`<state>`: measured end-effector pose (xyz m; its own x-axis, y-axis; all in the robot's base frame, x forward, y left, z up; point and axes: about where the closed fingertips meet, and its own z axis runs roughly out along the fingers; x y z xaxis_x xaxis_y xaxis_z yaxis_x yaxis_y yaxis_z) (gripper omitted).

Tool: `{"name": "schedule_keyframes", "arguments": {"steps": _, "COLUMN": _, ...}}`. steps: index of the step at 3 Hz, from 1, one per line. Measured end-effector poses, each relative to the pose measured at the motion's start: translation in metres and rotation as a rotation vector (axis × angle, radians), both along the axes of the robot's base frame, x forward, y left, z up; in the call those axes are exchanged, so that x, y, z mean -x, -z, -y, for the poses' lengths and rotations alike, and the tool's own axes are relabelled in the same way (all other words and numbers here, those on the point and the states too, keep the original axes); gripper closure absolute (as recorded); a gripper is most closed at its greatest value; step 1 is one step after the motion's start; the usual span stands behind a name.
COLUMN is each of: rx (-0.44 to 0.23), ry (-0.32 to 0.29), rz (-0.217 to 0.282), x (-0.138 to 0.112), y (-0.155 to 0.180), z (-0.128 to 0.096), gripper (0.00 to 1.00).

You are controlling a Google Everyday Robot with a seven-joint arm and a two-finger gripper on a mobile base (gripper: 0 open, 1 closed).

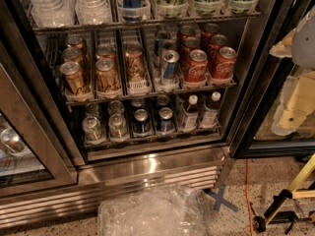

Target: Pick orange can from middle shelf of fridge

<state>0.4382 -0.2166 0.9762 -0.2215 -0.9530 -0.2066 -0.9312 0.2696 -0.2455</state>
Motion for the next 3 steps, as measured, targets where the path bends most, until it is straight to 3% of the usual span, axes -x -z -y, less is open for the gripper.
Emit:
{"name": "schedule_keyframes", "arguments": {"steps": 1, "rx": 0.001, "ry": 0.001, "rz": 0.003, "x": 0.0, "y": -0.001, "z": 0.0, "gripper": 0.0}}
{"name": "schedule_keyframes", "arguments": {"steps": 2, "rx": -0.095, "ry": 0.061, "rz": 0.037, "x": -0.005, "y": 0.004, "z": -0.014, "gripper": 0.0}}
{"name": "schedule_keyframes", "arguments": {"steps": 3, "rx": -0.322, "ry": 0.224, "rz": -0.001, "x": 0.0, "y": 0.038, "z": -0.054, "gripper": 0.0}}
